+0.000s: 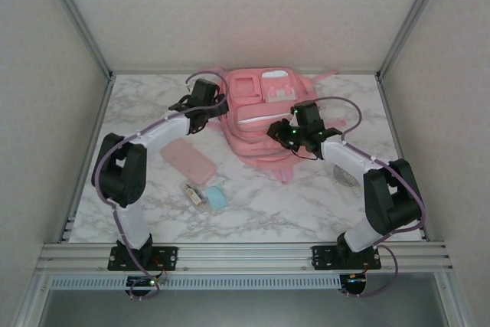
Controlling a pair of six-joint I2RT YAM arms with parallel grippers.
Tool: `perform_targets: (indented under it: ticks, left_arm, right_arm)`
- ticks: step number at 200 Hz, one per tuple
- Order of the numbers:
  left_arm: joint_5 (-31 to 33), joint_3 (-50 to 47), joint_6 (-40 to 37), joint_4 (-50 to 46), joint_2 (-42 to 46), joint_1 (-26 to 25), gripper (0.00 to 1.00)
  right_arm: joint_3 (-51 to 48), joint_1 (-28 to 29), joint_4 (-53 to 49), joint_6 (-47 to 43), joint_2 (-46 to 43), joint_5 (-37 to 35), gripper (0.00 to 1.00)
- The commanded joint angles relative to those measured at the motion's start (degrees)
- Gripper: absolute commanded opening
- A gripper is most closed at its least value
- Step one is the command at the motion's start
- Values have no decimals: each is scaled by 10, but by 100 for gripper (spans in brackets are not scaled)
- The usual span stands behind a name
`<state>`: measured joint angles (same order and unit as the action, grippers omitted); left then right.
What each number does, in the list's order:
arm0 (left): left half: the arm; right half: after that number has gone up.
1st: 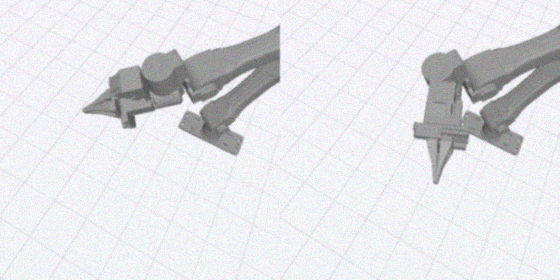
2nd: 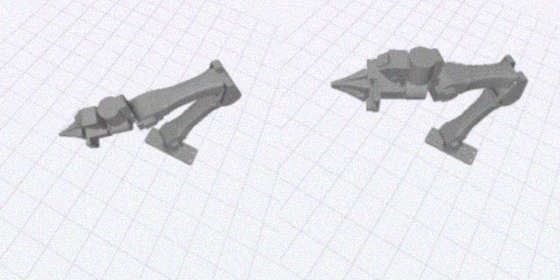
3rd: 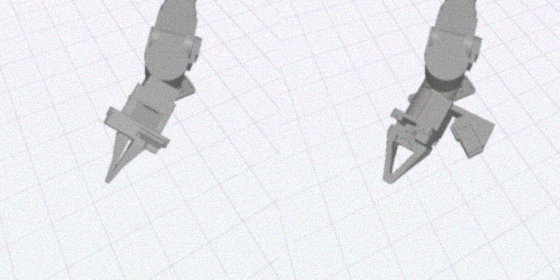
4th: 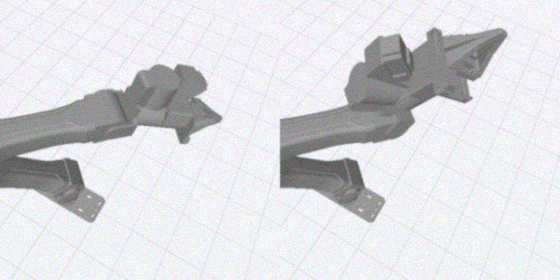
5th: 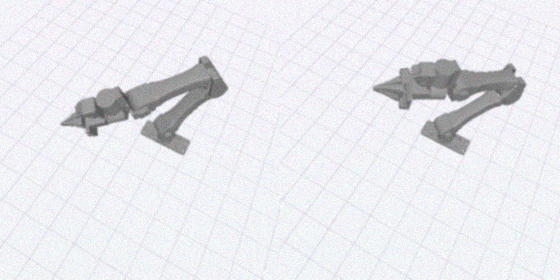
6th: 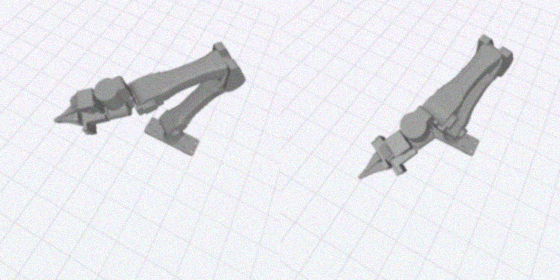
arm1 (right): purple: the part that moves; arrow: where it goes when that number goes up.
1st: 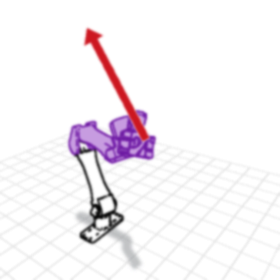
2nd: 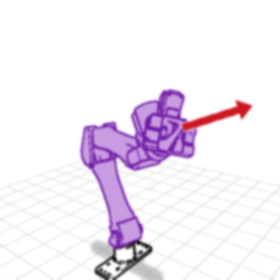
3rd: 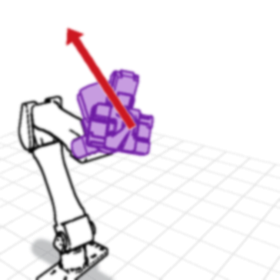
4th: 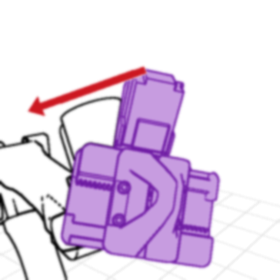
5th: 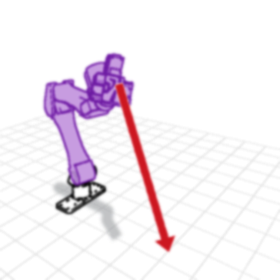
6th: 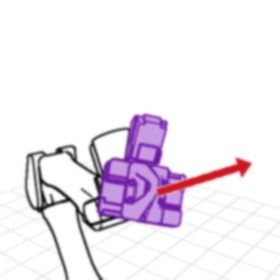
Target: Pack the student bag
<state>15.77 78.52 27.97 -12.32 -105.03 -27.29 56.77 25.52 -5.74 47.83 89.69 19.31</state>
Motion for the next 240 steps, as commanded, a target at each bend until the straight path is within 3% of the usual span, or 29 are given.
perform_targets:
  ticks: [1,19,23,26,29,59,98,148,240]
  left_arm:
    - [13,-16,24,-82,61,-3,100]
    - [8,-49,54,-114,96,-1,100]
    - [8,-57,63,-121,103,-2,100]
    - [9,-62,71,-128,109,-1,100]
    - [9,-69,78,-134,114,-1,100]
    - [13,-148,153,-170,175,0,100]
    - [29,-234,238,-178,217,1,100]
    - [1,-250,284,-150,172,15,100]
    - [-36,-250,301,-110,92,47,100]
  right_arm:
    - [33,19,-35,-62,-8,8,57]
    - [41,18,-63,-84,-18,-19,79]
    - [43,18,-70,-90,-21,-25,86]
    - [44,18,-75,-95,-23,-32,96]
    - [45,18,-81,-101,-26,-38,99]
    - [36,18,-100,-157,-73,-98,99]
    - [53,13,-177,-155,-122,-243,99]
    - [64,7,-219,-194,-138,-269,99]
    - [17,6,-182,-189,-160,-225,99]
